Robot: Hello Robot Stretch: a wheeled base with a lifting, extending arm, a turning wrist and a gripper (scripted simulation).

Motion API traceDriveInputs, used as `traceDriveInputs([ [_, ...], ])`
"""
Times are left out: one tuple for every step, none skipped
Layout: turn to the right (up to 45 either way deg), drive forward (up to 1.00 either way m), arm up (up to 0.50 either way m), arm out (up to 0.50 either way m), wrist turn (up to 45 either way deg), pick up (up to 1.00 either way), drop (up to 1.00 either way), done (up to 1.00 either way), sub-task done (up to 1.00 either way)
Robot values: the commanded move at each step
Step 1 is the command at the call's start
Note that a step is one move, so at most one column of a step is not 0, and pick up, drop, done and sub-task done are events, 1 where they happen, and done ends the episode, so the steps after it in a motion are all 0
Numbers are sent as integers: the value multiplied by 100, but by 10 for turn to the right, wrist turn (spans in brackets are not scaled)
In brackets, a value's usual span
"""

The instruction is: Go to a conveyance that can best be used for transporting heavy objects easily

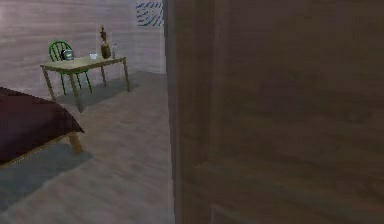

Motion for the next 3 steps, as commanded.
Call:
traceDriveInputs([
  [-450, 0, 0, 0, 0, 0, 0, 0, 0],
  [-120, 0, 0, 0, 0, 0, 0, 0, 0],
  [0, 45, 0, 0, 0, 0, 0, 0, 0],
])
